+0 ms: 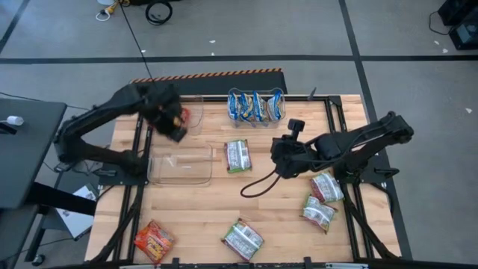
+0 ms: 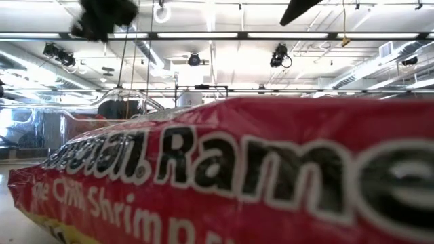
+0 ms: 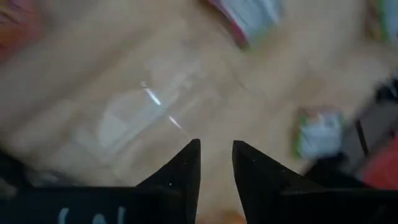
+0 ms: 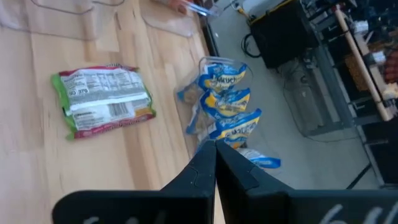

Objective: Sort Maruchan noodles
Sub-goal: Put the orange noodle pack into the top left transparent bin

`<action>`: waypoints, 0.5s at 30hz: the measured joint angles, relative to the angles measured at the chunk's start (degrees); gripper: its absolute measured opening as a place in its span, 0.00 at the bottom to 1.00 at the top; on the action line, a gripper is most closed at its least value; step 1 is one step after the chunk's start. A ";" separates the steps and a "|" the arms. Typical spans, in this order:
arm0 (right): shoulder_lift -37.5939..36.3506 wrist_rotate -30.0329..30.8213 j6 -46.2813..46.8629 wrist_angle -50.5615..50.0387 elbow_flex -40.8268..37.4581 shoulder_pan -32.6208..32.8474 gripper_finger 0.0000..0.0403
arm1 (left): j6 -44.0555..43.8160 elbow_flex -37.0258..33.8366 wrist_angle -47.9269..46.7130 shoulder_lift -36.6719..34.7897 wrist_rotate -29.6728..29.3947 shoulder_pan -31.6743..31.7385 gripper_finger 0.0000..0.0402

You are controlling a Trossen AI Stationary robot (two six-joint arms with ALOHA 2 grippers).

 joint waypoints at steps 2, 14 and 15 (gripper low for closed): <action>0.22 -0.13 1.32 0.21 -0.91 0.35 0.03 | -7.03 0.00 0.20 -2.39 -0.17 -8.25 0.24; 0.24 -4.10 4.96 7.30 -1.64 2.68 0.03 | -45.83 0.00 12.97 -0.95 -8.57 -54.52 0.24; 0.24 -4.78 4.96 8.01 -1.64 2.67 0.03 | -47.52 0.00 15.17 0.18 -8.71 -57.31 0.24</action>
